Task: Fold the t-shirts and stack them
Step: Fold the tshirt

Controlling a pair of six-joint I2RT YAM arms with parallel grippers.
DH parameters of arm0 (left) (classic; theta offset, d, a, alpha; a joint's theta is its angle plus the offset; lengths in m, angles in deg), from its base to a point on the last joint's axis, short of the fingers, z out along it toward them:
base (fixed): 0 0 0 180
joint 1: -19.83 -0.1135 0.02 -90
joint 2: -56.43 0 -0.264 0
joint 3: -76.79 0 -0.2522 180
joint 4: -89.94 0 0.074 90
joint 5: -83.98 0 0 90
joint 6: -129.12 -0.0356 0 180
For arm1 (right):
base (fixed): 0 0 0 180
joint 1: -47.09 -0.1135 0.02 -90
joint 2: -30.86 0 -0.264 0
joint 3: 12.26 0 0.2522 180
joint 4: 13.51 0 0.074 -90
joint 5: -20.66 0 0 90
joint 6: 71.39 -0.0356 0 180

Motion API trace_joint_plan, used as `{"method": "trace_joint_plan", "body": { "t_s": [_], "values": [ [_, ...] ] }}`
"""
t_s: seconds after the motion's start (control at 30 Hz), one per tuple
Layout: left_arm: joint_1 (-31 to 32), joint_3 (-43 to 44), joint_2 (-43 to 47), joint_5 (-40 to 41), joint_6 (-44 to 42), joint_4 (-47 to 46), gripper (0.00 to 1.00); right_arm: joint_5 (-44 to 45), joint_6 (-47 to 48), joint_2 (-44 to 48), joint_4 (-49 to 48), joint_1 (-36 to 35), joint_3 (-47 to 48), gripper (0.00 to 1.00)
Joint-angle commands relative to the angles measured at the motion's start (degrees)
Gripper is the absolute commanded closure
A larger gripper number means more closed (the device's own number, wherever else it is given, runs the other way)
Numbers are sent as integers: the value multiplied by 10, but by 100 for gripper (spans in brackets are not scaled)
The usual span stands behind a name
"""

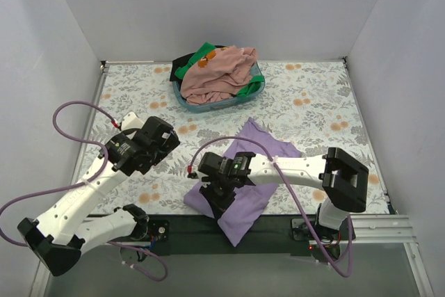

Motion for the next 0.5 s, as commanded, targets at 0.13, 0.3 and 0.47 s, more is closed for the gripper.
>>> {"method": "trace_joint_plan", "body": {
  "t_s": [0.13, 0.3, 0.47],
  "values": [
    [-3, 13, -2, 32, -1, 8, 2, -46, 8, 69, 28, 119, -26, 99],
    [-3, 4, -16, 27, -17, -11, 2, -19, 40, 114, 72, 195, -27, 99],
    [-3, 0, -36, 23, -33, -31, 2, 38, 80, 128, 130, 270, -10, 99]
  ]
}}
